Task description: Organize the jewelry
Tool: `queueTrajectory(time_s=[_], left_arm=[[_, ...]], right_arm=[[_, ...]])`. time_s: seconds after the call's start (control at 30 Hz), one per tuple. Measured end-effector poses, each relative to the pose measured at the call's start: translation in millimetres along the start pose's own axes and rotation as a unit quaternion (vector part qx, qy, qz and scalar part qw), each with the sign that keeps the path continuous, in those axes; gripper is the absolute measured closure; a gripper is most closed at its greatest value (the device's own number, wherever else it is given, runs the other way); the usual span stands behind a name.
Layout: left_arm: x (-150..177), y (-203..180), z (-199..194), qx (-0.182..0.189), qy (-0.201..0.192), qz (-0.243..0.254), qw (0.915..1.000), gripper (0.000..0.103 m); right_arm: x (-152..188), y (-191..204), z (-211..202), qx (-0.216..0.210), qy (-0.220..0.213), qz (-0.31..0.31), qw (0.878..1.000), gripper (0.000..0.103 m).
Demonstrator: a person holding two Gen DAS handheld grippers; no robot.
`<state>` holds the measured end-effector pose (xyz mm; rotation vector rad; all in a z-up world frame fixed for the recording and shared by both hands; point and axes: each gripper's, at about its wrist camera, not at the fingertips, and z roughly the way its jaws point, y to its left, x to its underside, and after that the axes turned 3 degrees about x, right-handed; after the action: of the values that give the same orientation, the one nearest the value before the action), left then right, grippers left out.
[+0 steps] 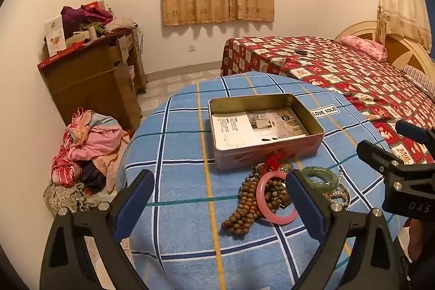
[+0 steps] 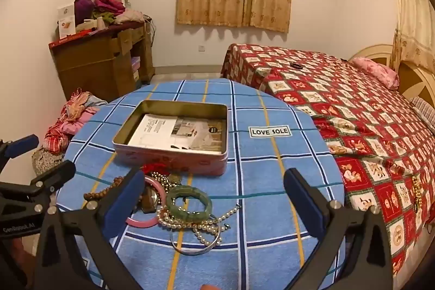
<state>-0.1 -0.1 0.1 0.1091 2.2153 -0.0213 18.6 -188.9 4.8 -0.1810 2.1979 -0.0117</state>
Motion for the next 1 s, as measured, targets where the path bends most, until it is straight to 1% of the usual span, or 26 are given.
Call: queueTrajectory(time_s=[0.03, 0.07, 0.13, 0.17, 0.23, 0.27, 0.4, 0.6, 0.63, 1.0], left_arm=[[0, 0, -1, 0.000, 0.000, -0.001, 1.0000, 0.006], [0, -1, -2, -0.001, 0.000, -0.001, 1.0000, 0.006], [0, -4, -5, -0.002, -0.001, -0.004, 1.0000, 0.006], [1, 2, 0, 0.012, 0.005, -0.012, 0.9998, 0.006], [1, -1, -4, 0.014, 0.004, -0.012, 0.9998, 0.006], [1, 3, -4, 0.018, 0.004, -0.022, 0.9996, 0.006], [2, 9, -4, 0.022, 0.007, -0.020, 0.9995, 0.006], [2, 3, 0, 0.019, 0.009, -0.013, 0.9997, 0.006], [1, 3, 0, 0.019, 0.009, -0.013, 0.9997, 0.006], [1, 2, 0, 0.018, 0.011, -0.015, 0.9997, 0.006]], right_arm=[[1, 0, -1, 0.001, 0.000, 0.001, 1.000, 0.000], [0, 2, 1, 0.008, 0.019, -0.014, 1.000, 0.000], [0, 3, 3, 0.005, 0.020, -0.012, 1.000, 0.000], [0, 4, 3, 0.005, 0.019, -0.011, 1.000, 0.000], [-2, 7, 6, 0.003, 0.019, -0.011, 1.000, 0.000], [2, 2, 3, -0.003, 0.010, -0.008, 1.000, 0.000], [1, 1, 1, -0.005, 0.009, -0.007, 1.000, 0.000], [-3, 2, 4, -0.007, 0.008, -0.009, 1.000, 0.000], [3, 2, 0, -0.004, 0.005, -0.005, 1.000, 0.000], [5, 8, -1, -0.008, 0.009, -0.006, 1.000, 0.000]])
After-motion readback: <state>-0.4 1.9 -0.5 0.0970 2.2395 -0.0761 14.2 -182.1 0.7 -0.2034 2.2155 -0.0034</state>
